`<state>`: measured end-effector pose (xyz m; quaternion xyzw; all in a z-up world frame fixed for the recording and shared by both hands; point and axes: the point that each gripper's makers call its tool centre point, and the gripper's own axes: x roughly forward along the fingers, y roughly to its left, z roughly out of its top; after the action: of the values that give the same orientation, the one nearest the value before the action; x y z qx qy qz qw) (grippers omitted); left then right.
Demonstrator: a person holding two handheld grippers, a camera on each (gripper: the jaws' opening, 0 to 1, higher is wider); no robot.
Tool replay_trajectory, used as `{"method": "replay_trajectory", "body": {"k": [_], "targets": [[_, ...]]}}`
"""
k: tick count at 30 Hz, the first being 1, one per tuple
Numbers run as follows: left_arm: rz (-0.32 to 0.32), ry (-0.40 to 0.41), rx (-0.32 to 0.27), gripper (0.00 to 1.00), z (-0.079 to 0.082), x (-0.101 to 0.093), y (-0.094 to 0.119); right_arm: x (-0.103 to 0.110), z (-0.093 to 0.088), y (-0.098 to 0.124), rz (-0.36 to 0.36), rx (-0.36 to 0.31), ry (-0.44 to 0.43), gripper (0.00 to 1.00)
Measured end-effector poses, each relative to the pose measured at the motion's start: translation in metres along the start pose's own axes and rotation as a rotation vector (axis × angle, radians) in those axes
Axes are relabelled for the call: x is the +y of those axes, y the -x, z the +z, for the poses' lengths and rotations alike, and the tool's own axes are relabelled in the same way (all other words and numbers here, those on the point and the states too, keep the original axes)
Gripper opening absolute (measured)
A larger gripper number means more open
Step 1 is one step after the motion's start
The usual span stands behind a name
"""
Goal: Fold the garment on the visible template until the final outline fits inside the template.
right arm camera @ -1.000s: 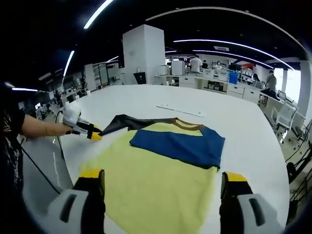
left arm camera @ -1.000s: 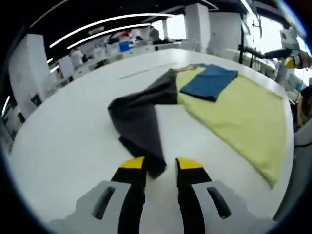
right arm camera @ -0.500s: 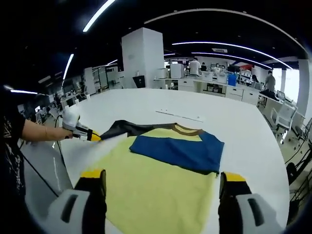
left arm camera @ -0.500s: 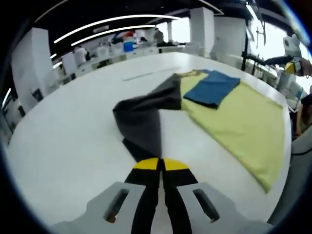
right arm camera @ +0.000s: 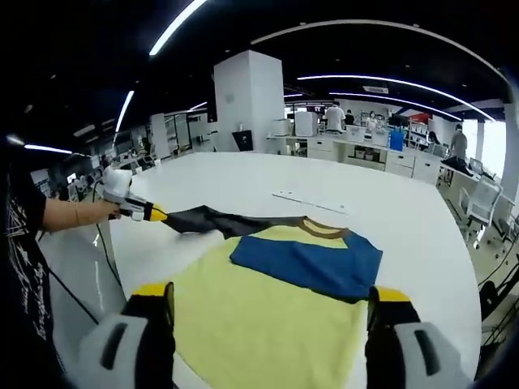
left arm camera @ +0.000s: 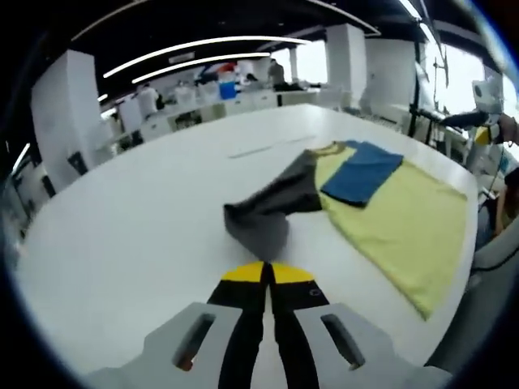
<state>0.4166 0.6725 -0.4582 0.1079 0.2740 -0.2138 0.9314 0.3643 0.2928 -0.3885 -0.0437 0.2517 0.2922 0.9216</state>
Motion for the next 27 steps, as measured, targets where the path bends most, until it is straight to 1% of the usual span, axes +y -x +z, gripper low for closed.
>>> {"method": "replay_trajectory", "body": {"k": [1,4,6,10,11,14,16,18,21,22,24,26,27], "targets": [[0.012,-0.003,0.009,0.00,0.000,0.004,0.002,0.000,-0.001,0.000,0.000,0.004,0.000,0.99],[0.027,0.017,0.014,0.00,0.001,0.014,0.007,0.000,-0.006,0.003,-0.001,0.018,-0.001,0.99],[0.047,0.021,0.019,0.00,0.003,0.020,0.011,-0.003,-0.009,0.005,-0.008,0.023,-0.008,0.99],[0.101,0.047,0.044,0.00,-0.001,0.035,0.014,-0.005,-0.013,0.008,-0.018,0.020,-0.034,0.99],[0.126,0.061,0.057,0.00,-0.006,0.044,0.013,-0.007,-0.016,0.010,-0.021,0.020,-0.045,0.99],[0.142,0.079,0.062,0.00,-0.011,0.055,0.009,-0.008,-0.019,0.012,-0.031,0.024,-0.053,0.99],[0.161,0.091,0.079,0.00,-0.016,0.064,0.006,-0.010,-0.023,0.014,-0.035,0.032,-0.061,0.99],[0.172,0.097,0.079,0.00,-0.016,0.070,0.004,-0.011,-0.025,0.015,-0.041,0.036,-0.067,0.99],[0.197,0.118,0.083,0.00,-0.019,0.083,-0.003,-0.013,-0.026,0.017,-0.051,0.035,-0.078,0.99],[0.209,0.127,0.098,0.00,-0.021,0.086,-0.005,-0.014,-0.027,0.017,-0.053,0.037,-0.083,0.99],[0.223,0.145,0.107,0.00,-0.026,0.096,-0.010,-0.014,-0.027,0.018,-0.056,0.037,-0.087,0.99],[0.245,0.172,0.106,0.00,-0.029,0.101,-0.013,-0.015,-0.027,0.019,-0.061,0.037,-0.091,0.99],[0.250,0.172,0.112,0.00,-0.032,0.104,-0.015,-0.016,-0.027,0.019,-0.064,0.035,-0.093,0.99]]}}
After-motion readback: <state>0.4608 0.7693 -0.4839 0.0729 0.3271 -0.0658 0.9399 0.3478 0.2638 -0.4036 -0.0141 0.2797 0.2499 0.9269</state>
